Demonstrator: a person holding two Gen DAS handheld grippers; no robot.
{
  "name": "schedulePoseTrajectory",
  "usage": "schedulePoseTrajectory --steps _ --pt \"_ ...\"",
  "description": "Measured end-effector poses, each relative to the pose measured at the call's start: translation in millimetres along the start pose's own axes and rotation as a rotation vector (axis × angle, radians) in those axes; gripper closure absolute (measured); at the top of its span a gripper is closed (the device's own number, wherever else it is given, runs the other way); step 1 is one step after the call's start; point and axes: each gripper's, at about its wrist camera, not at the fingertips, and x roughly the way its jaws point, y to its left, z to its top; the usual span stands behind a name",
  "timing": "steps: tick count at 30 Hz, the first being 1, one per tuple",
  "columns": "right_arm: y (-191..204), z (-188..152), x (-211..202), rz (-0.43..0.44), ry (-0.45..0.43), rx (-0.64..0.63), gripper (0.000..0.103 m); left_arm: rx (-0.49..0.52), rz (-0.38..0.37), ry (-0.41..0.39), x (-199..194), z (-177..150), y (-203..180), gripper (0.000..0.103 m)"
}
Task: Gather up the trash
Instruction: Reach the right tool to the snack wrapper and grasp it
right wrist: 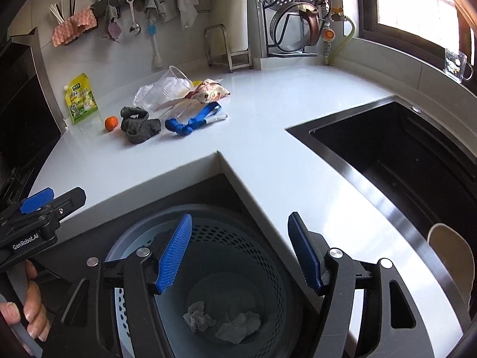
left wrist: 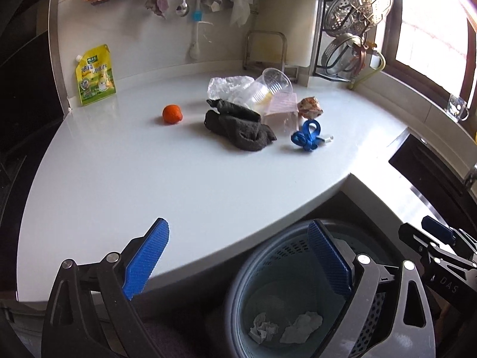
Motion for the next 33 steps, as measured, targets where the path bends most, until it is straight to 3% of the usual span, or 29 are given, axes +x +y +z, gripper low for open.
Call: schedulePoseTrajectory --steps 13,21,33 --pt "17 111 34 -0.016 -0.061 -0.053 0.039 -0.040 0.083 -0.069 24 82 18 0.010" --pt "32 171 74 0.038 -0.038 -0.047 0.038 -0.035 0.117 -0.128 37 139 24 0.010" --pt "42 192 153 0.027 0.084 -0.023 0.038 -0.053 0.111 -0.050 76 125 34 0.009"
